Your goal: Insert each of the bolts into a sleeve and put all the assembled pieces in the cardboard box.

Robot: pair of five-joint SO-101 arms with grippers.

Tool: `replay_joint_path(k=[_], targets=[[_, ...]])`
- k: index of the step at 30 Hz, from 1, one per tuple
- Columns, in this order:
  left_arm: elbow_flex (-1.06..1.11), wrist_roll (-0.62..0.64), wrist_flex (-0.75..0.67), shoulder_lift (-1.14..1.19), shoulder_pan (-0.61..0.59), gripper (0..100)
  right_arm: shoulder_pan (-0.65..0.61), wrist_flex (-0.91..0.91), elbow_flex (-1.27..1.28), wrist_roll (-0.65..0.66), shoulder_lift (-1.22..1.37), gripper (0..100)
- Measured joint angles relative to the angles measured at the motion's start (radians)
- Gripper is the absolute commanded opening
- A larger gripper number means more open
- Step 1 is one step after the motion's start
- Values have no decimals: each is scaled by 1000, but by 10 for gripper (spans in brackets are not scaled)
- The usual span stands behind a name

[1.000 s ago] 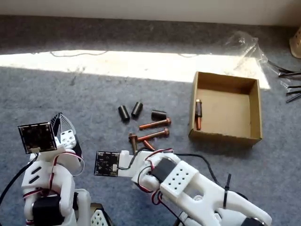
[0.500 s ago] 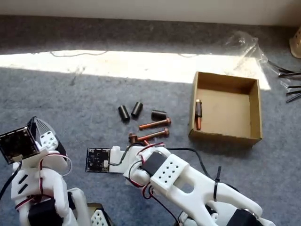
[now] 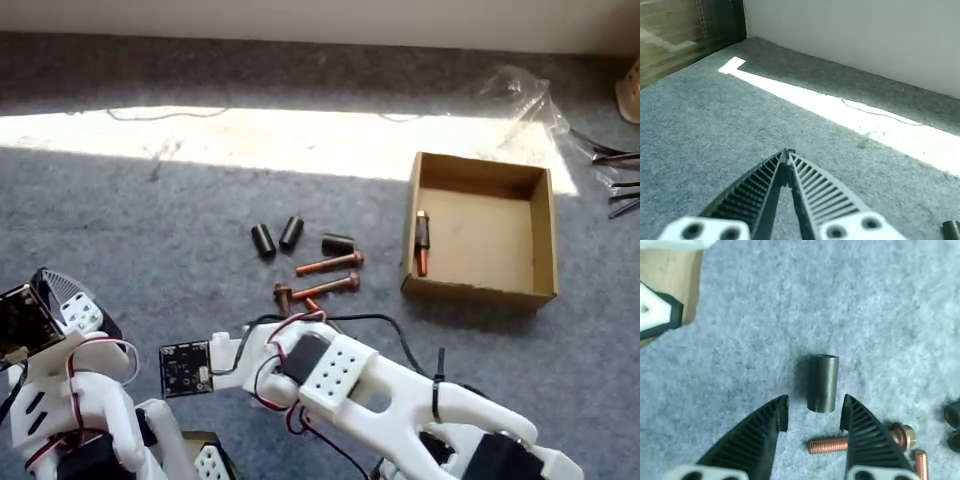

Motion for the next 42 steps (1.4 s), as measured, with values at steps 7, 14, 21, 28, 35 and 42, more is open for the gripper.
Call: replay_joint_path(k=[7,14,21,28,35,42], targets=[[0,0,0,0,0,5,-3,-2,-112,2,163,159],[0,0,0,0,0,5,-5,-2,-187,2,313,159],[0,0,0,0,0,5,-5,-2,-233,3,396,156],[0,0,0,0,0,5,-5,2,-275,-2,440,156],[0,0,0,0,0,5,-6,2,-304,-38,453,154],[0,0,0,0,0,5,31,0,-318,-43,454,3]])
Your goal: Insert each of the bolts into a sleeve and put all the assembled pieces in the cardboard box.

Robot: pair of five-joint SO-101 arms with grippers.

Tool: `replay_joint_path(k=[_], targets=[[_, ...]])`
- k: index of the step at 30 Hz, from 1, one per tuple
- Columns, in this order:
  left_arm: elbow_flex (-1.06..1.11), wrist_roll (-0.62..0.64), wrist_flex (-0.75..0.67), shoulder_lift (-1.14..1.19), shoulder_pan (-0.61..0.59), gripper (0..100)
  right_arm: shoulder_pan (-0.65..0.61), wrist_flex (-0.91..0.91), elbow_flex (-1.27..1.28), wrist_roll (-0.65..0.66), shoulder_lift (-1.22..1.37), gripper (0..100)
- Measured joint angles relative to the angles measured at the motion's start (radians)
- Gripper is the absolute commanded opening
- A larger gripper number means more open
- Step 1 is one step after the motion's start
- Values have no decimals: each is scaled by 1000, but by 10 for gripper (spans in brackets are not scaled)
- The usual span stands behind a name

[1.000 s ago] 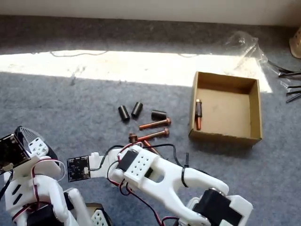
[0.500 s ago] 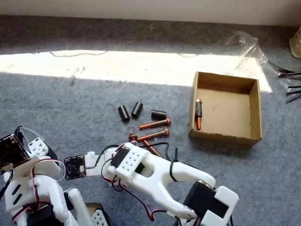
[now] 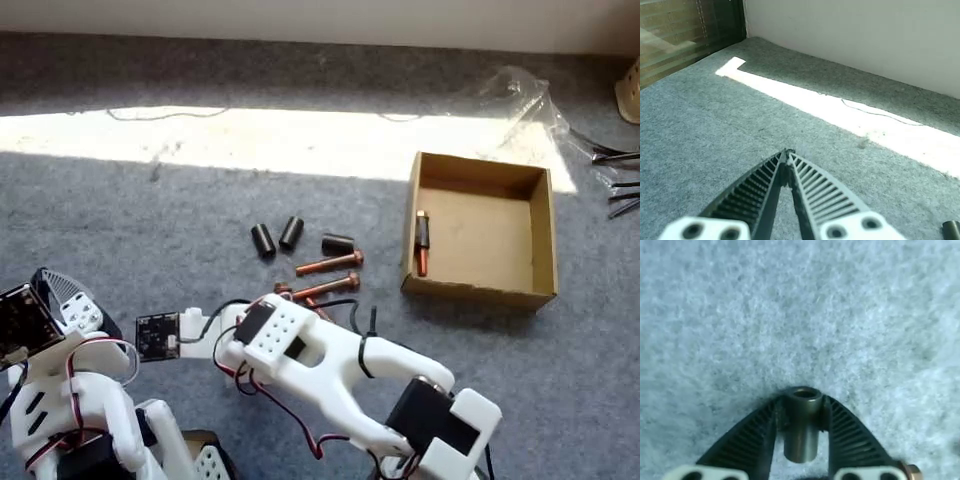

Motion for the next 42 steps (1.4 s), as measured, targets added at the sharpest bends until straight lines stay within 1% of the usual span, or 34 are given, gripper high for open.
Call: replay_joint_path(k=[7,13,18,21,25,29,36,42], targets=[[0,0,0,0,0,5,60,-2,-5,-3,0,5],[0,0,0,0,0,5,152,12,-64,-95,3,5],[0,0,0,0,0,5,209,160,-181,-206,-29,5],[0,0,0,0,0,5,262,252,-253,-269,-61,5],[0,0,0,0,0,5,350,382,-354,-318,-72,5],[0,0,0,0,0,5,431,488,-413,-331,-74,5],[0,0,0,0,0,5,571,500,-420,-334,-74,5],[0,0,0,0,0,5,647,500,-420,-334,-74,5]])
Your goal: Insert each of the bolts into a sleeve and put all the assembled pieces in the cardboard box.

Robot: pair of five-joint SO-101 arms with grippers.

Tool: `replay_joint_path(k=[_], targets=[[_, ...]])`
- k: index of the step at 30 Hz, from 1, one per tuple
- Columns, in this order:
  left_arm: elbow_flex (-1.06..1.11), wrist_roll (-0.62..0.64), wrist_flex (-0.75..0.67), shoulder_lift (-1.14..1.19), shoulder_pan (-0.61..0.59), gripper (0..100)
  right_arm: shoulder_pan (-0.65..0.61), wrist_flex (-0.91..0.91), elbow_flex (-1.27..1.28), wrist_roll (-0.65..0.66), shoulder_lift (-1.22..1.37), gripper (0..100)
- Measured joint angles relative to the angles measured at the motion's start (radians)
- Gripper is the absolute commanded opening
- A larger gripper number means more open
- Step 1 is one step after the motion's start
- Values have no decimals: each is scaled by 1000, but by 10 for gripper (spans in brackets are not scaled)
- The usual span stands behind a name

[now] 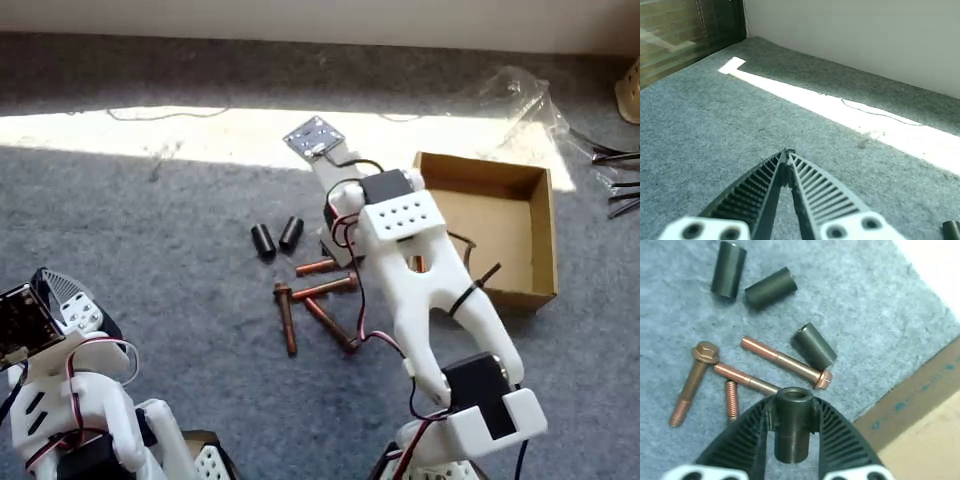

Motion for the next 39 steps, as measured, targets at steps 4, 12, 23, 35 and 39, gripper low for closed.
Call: replay_joint_path(k=[4,12,23,35,39], targets=[[0,0,0,0,0,6,52,-48,0,0,0,5],[23,0,0,0,0,6,89,-84,-5,-41,21,5],[23,0,0,0,0,6,141,-54,-284,-75,391,5],[23,0,0,0,0,6,144,6,-512,-75,608,7],[23,0,0,0,0,6,144,6,-516,-75,620,7]])
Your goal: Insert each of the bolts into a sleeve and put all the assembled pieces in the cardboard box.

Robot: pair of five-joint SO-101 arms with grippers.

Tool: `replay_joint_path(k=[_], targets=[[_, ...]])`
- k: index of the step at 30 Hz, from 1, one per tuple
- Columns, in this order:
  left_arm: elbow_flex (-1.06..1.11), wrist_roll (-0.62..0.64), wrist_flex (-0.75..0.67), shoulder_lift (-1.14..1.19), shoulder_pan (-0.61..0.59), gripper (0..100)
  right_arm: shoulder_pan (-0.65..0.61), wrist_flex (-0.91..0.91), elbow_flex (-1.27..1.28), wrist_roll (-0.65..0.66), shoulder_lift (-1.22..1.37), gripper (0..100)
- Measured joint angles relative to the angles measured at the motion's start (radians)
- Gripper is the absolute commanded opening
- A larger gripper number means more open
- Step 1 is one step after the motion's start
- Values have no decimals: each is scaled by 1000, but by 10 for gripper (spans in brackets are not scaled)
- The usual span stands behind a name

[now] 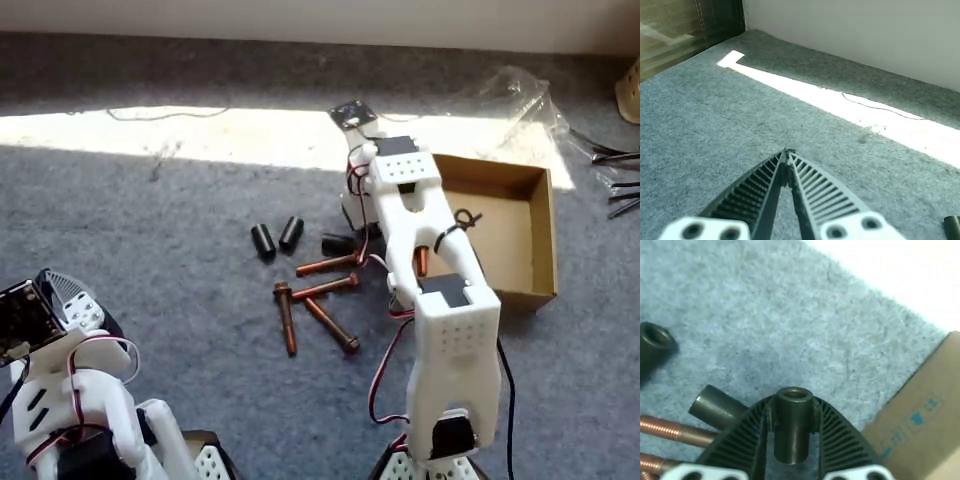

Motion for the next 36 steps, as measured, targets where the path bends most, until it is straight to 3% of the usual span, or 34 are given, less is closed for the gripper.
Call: replay_joint_path(k=[6,11,36], targets=[[0,0,0,0,0,6,0,0,0,0,0,13],[0,0,0,0,0,6,0,0,0,0,0,87],[0,0,0,0,0,6,3,0,-35,0,97,87]])
